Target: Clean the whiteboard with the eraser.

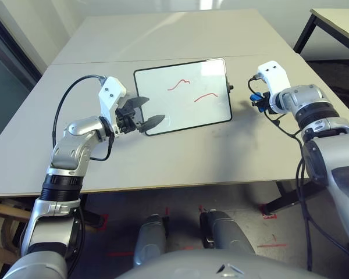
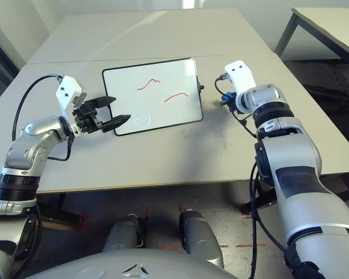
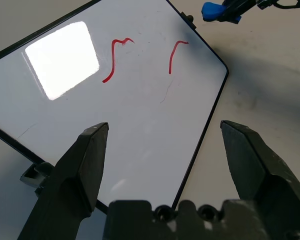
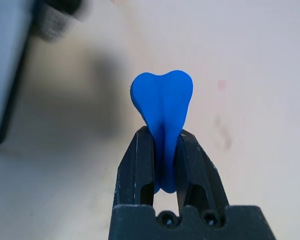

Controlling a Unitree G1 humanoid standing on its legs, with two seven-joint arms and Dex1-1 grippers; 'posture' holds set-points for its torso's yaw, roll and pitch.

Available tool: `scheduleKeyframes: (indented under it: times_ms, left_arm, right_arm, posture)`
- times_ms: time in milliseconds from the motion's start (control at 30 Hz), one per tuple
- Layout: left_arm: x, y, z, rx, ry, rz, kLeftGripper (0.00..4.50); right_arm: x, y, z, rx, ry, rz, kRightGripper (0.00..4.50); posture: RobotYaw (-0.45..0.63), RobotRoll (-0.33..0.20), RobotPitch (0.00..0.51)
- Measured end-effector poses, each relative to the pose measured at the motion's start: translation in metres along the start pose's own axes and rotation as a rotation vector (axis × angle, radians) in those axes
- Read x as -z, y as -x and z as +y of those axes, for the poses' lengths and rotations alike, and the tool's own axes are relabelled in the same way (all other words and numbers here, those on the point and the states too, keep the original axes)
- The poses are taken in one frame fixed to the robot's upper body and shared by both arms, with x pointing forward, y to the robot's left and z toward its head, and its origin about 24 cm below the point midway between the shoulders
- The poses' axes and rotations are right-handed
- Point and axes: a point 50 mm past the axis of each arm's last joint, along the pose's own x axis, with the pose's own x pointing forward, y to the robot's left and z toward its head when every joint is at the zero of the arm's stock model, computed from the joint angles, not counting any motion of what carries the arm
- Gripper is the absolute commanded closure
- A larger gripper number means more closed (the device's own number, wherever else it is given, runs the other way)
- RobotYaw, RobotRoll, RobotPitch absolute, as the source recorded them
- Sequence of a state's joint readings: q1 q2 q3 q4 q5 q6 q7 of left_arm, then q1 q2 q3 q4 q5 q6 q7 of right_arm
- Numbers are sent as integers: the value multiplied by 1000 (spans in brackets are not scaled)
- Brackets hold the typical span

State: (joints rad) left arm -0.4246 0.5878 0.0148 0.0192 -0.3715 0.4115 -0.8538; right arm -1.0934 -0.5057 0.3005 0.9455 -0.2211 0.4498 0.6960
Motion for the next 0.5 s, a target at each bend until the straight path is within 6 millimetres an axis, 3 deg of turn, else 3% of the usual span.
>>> scheduleKeyframes:
  times_ms: [200,500]
  left_arm:
    - [0,-1,0,7,-1,-3,0]
    - [2,-4,0,7,9,-2,0]
  right_arm:
    - [-35,11,16,-79,439,-68,4115]
    - [-63,17,28,-163,655,-74,4115]
  posture:
    - [-96,0,46]
    - [-71,0,44]
